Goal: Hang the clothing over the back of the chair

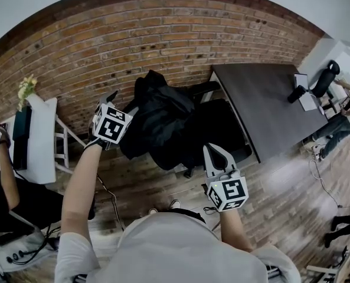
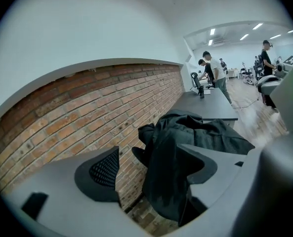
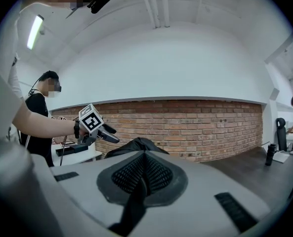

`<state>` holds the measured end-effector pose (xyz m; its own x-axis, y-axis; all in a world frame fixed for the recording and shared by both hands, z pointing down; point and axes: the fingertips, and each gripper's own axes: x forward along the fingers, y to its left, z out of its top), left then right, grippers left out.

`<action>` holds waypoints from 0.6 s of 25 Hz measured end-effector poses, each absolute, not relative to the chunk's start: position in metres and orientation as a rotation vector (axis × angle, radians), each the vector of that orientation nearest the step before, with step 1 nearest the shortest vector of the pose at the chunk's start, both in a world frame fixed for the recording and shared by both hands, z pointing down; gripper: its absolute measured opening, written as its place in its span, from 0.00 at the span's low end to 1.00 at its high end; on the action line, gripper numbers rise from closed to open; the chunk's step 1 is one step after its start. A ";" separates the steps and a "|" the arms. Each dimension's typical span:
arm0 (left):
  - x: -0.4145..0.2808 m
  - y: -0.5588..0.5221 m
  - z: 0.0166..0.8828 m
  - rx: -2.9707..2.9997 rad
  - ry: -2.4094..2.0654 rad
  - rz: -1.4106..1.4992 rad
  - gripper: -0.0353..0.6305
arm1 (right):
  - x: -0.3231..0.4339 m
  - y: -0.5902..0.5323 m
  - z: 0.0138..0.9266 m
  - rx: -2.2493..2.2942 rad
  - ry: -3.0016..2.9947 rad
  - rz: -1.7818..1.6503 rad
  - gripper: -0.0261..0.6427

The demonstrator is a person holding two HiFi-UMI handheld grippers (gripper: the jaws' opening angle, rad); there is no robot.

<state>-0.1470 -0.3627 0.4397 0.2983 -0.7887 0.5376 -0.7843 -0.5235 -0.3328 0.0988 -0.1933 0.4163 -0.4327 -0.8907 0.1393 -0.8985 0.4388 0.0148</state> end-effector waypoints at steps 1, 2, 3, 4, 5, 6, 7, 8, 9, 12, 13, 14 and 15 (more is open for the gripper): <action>-0.151 -0.360 0.443 -2.529 1.546 -1.052 0.59 | 0.097 -0.190 0.417 1.597 -2.552 0.093 0.07; -0.155 -0.357 0.445 -2.532 1.560 -1.047 0.57 | 0.096 -0.187 0.417 1.596 -2.547 0.092 0.07; -0.158 -0.355 0.447 -2.533 1.574 -1.036 0.55 | 0.095 -0.185 0.418 1.596 -2.542 0.091 0.07; -0.160 -0.353 0.447 -2.531 1.585 -1.020 0.52 | 0.094 -0.182 0.418 1.597 -2.536 0.090 0.07; -0.162 -0.351 0.446 -2.527 1.592 -0.999 0.48 | 0.093 -0.179 0.419 1.597 -2.531 0.089 0.07; -0.163 -0.349 0.445 -2.522 1.596 -0.974 0.44 | 0.091 -0.177 0.419 1.596 -2.526 0.089 0.07; -0.164 -0.346 0.444 -2.517 1.600 -0.948 0.41 | 0.089 -0.174 0.419 1.594 -2.523 0.087 0.07; -0.166 -0.343 0.441 -2.509 1.609 -0.918 0.35 | 0.086 -0.171 0.418 1.590 -2.521 0.083 0.07; -0.168 -0.340 0.438 -2.500 1.622 -0.886 0.29 | 0.083 -0.169 0.417 1.586 -2.520 0.075 0.07; -0.170 -0.331 0.425 -2.484 1.652 -0.767 0.14 | 0.076 -0.166 0.410 1.575 -2.524 0.047 0.07; -0.169 -0.326 0.420 -2.488 1.656 -0.726 0.11 | 0.074 -0.164 0.407 1.573 -2.527 0.038 0.07; -0.169 -0.322 0.415 -2.493 1.659 -0.686 0.10 | 0.073 -0.163 0.405 1.573 -2.528 0.029 0.07; -0.169 -0.317 0.410 -2.495 1.663 -0.648 0.09 | 0.072 -0.162 0.402 1.576 -2.527 0.019 0.07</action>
<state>-0.1691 -0.3166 0.4103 0.3239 -0.8963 0.3029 -0.8651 -0.4102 -0.2885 0.0717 -0.1619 0.4024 -0.4303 -0.8909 0.1451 -0.8930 0.4436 0.0757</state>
